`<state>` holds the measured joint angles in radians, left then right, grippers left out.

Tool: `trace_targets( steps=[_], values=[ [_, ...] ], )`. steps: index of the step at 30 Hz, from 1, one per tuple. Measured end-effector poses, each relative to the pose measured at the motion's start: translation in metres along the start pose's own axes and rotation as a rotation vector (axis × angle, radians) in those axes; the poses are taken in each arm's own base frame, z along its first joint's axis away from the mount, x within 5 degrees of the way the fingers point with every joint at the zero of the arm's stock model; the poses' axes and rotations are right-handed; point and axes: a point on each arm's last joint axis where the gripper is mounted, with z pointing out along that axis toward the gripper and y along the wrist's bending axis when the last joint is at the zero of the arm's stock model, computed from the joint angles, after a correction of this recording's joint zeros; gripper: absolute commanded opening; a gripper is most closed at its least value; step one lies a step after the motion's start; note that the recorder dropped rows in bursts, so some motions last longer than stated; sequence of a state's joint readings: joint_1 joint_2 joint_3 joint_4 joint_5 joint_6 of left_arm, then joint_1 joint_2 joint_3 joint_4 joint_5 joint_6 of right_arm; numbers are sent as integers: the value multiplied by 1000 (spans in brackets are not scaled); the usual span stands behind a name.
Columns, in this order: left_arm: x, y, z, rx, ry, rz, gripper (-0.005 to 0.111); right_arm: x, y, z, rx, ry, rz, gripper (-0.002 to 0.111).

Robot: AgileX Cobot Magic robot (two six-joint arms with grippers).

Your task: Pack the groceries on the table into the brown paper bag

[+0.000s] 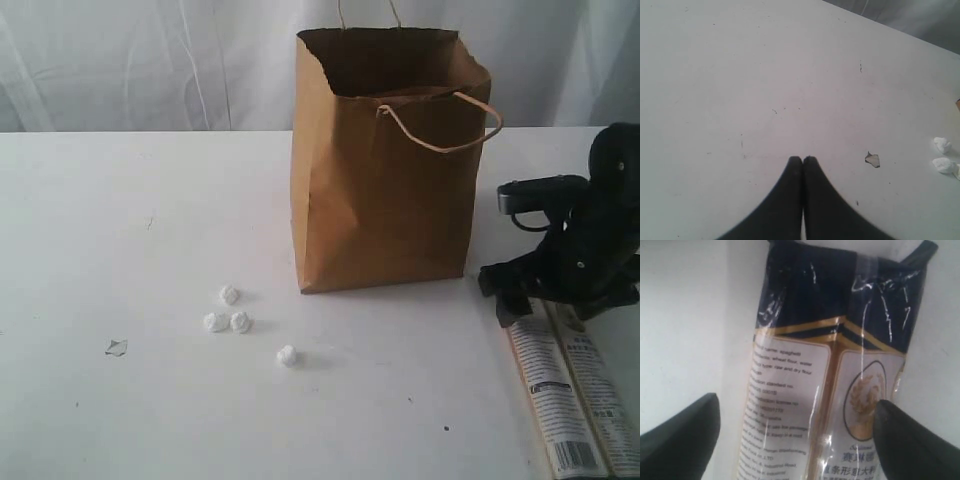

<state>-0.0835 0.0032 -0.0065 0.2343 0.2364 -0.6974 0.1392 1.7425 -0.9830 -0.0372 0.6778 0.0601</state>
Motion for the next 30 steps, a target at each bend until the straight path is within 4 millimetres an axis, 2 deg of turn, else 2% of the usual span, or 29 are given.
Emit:
trace_targets(
  steps=[5, 11, 14, 17, 25, 30],
  values=[
    [0, 0, 0, 0, 0, 0, 0, -3, 0, 2, 4, -26, -6, 77],
    [0, 0, 0, 0, 0, 0, 0, 1, 0, 26, 10, 56, -14, 77],
    [0, 0, 0, 0, 0, 0, 0, 2, -1, 30, 15, 78, -19, 72],
    [0, 0, 0, 0, 0, 0, 0, 2, -1, 30, 18, 77, -23, 58],
    [0, 0, 0, 0, 0, 0, 0, 2, -1, 30, 14, 81, -18, -1],
    [0, 0, 0, 0, 0, 0, 0, 3, -1, 30, 13, 86, -48, 0]
  ],
)
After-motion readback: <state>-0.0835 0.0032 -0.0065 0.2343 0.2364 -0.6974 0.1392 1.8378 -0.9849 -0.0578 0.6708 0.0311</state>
